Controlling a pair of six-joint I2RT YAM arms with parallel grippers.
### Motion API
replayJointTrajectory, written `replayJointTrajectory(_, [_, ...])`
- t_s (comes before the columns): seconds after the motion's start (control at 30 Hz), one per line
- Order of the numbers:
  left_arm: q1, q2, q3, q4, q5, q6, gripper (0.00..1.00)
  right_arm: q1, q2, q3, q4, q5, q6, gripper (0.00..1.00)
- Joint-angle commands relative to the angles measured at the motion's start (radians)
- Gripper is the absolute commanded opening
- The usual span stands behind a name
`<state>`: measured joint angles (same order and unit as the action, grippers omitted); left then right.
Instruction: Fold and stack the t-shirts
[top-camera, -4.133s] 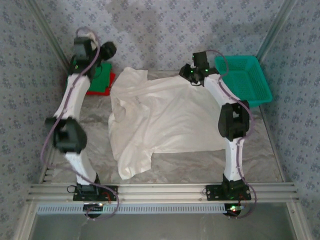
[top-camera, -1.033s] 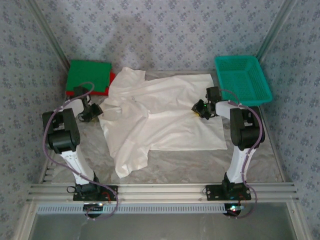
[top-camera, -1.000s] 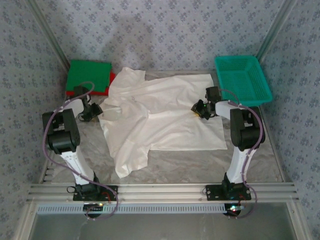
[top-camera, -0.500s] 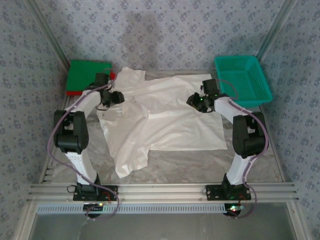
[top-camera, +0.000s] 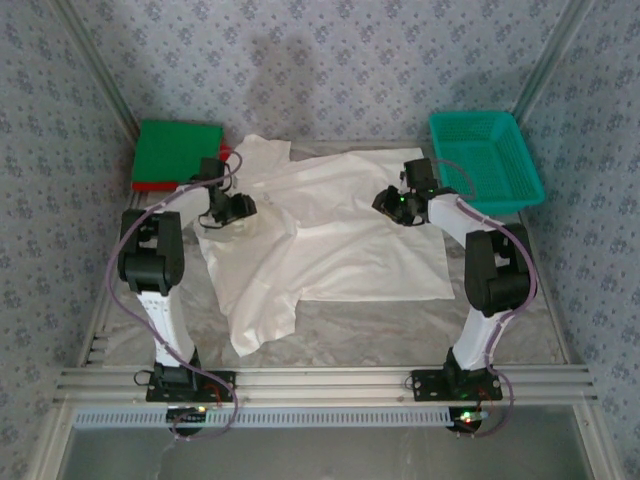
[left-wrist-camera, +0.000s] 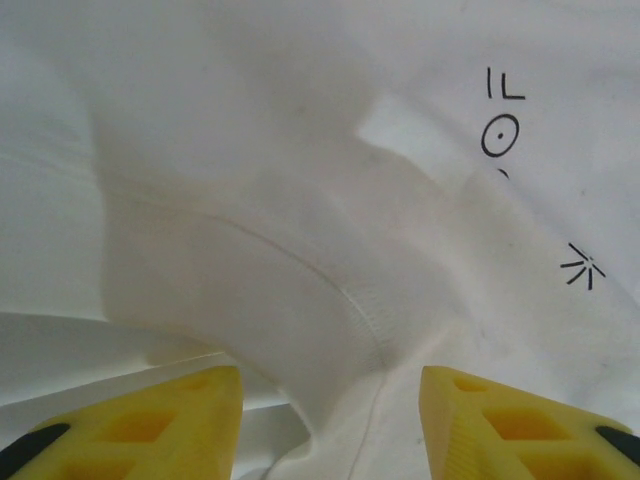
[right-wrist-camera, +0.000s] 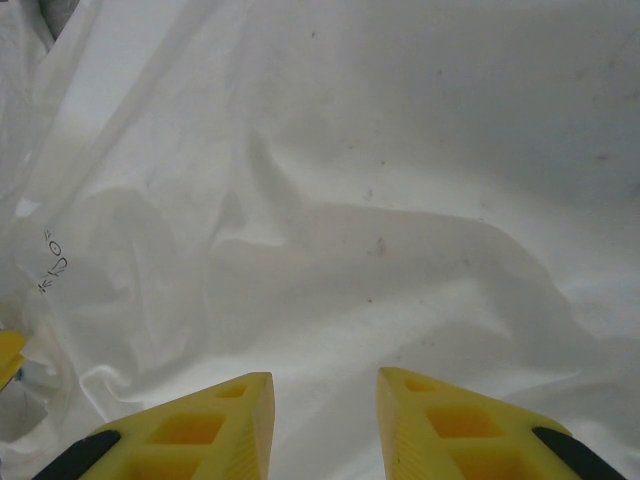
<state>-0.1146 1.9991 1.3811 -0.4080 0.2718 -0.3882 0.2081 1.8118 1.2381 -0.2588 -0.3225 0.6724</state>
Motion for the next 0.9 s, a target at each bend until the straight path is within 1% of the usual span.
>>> replayJointTrajectory(0.0, [-0.011, 0.008, -0.03, 0.044, 0.05, -0.035, 0.49, 0.004, 0.023, 0.009, -0.014, -0.002, -0.013, 0.35])
replayJointTrajectory(0.13, [-0.011, 0.011, -0.049, 0.051, 0.049, -0.034, 0.48, 0.004, 0.029, 0.004, -0.009, -0.004, -0.011, 0.35])
replayJointTrajectory(0.2, [-0.011, 0.002, -0.064, 0.058, 0.046, -0.034, 0.36, 0.004, 0.032, 0.004, -0.008, -0.005, -0.013, 0.35])
replayJointTrajectory(0.23, [-0.011, -0.004, -0.067, 0.057, 0.044, -0.034, 0.34, 0.002, 0.034, 0.004, -0.008, -0.004, -0.013, 0.35])
replayJointTrajectory(0.27, [-0.011, -0.012, -0.067, 0.053, 0.042, -0.034, 0.3, 0.002, 0.035, 0.004, -0.009, -0.003, -0.013, 0.35])
replayJointTrajectory(0.33, [-0.011, -0.033, -0.067, 0.039, 0.029, -0.028, 0.17, -0.001, 0.035, -0.001, -0.007, 0.008, -0.011, 0.35])
replayJointTrajectory(0.43, [-0.003, -0.069, -0.059, -0.001, -0.005, -0.013, 0.08, -0.011, 0.046, -0.013, 0.004, 0.021, -0.006, 0.35])
replayJointTrajectory(0.53, [0.026, -0.095, -0.042, -0.055, -0.009, 0.005, 0.06, -0.032, 0.085, -0.02, 0.004, 0.031, -0.001, 0.35])
replayJointTrajectory(0.67, [0.088, -0.121, -0.036, -0.123, -0.012, 0.036, 0.05, -0.057, 0.129, -0.037, 0.032, 0.047, 0.01, 0.33])
replayJointTrajectory(0.7, [0.107, -0.124, -0.038, -0.142, -0.016, 0.046, 0.04, -0.064, 0.138, -0.072, 0.037, 0.051, 0.01, 0.33])
replayJointTrajectory(0.87, [0.17, -0.097, -0.031, -0.21, -0.03, 0.079, 0.06, -0.084, 0.156, -0.097, 0.056, 0.067, 0.032, 0.32])
